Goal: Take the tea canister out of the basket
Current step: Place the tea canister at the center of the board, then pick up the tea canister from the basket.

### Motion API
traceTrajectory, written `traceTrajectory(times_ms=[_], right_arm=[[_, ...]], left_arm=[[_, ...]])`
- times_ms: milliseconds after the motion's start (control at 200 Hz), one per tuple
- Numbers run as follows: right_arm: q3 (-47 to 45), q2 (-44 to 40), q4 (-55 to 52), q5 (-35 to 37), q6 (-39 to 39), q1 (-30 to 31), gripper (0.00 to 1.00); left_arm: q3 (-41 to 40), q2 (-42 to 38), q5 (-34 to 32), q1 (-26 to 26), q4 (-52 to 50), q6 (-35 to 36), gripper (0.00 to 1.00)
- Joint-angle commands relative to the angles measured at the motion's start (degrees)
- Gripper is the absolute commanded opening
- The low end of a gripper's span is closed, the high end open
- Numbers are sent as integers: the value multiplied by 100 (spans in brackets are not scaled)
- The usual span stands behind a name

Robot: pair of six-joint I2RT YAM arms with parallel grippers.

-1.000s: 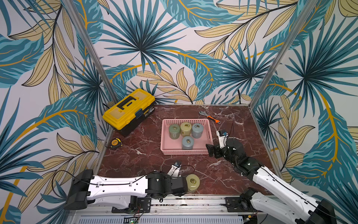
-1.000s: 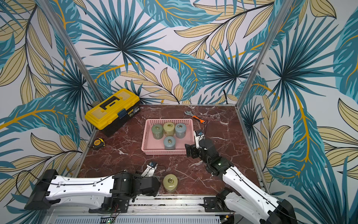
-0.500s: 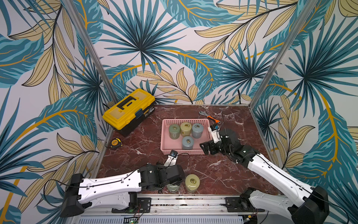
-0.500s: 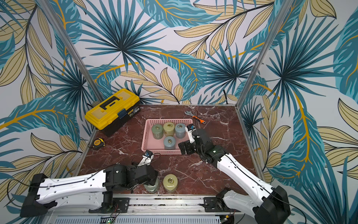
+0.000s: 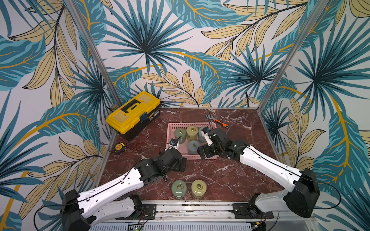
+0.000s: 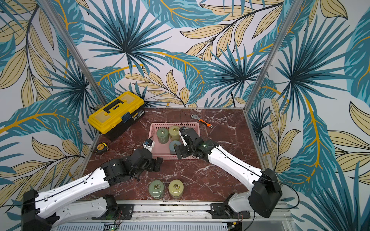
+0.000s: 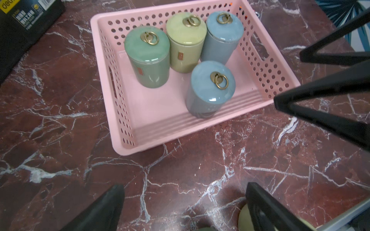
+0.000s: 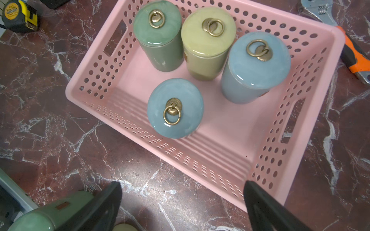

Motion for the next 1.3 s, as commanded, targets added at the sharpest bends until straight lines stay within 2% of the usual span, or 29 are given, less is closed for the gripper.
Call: traceTrajectory(times_ms=[0,396,686,936,1292], right_arm=[[283,288,-213,245,120,74,99],[1194,1370,-415,347,210,141,99],[1704,2044,-501,325,274,142,99],[1980,2479,-528,356,352,145,99],[2101,2897,-558,694,469,143,99]], left_arm=[[-244,-167,337,413,544,449,100],[-882,-265,1457,2186,1885,853,100],[-1730,-408,2099,3238,3190,910,100],[-2288,-709,2022,3359,3805,982,100],[-2401,-926,1913,3362,3740,1019,100]])
